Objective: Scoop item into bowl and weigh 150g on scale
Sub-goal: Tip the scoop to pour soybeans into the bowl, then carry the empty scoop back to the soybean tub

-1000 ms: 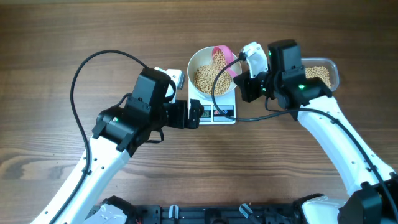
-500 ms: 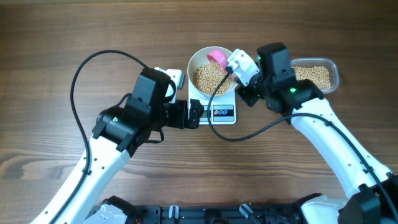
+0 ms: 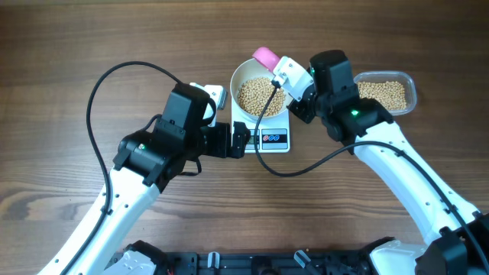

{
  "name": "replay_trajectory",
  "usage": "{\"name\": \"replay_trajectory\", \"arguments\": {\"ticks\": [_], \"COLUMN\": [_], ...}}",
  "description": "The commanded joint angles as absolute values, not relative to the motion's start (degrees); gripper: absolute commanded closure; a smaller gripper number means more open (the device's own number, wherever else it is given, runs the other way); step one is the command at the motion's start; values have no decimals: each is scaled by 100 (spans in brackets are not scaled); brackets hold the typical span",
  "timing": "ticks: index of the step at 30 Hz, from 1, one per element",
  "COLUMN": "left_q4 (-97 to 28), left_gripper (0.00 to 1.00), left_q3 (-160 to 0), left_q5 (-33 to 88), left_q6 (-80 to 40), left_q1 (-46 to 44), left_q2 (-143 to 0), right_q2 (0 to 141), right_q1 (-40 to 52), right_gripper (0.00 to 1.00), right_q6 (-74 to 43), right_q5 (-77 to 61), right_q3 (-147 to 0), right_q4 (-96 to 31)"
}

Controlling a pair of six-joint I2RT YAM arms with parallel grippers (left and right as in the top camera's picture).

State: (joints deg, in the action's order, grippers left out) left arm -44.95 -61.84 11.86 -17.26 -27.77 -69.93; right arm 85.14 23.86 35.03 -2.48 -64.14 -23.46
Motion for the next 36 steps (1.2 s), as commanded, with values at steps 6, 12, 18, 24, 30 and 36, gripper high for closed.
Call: {"name": "replay_trajectory", "arguments": {"ticks": [6, 12, 18, 24, 30, 36], "left_q4": [-4482, -4482, -4482, -4482, -4482, -4482], "left_gripper": [0, 0, 0, 0, 0, 0], "left_q3": [-6281, -6281, -6281, -6281, -6281, -6281], "left_q5": [1216, 1216, 1216, 1216, 1216, 1216], "left_q6": [-1695, -1695, -1695, -1695, -1695, -1695], "left_q1": [-2801, -2801, -2801, -2801, -2801, -2801], "left_q2": [-7013, -7013, -7013, -7013, -7013, -7013], "right_q2": [8409, 8071, 7708, 8082, 8230, 8230], "right_q1": [2443, 856, -1479, -1872, -1855, -1846], "right_gripper": [96, 96, 96, 96, 96, 95], "right_q6": [895, -423, -1201, -209, 423, 438], "right_q5": [-976, -1831, -2049, -427, -1535, -1804], "right_q3": [-6495, -6746, -6744, -6685, -6685, -6685], "right_q4": [-1992, -1844, -3020, -3844, -4372, -4810]}}
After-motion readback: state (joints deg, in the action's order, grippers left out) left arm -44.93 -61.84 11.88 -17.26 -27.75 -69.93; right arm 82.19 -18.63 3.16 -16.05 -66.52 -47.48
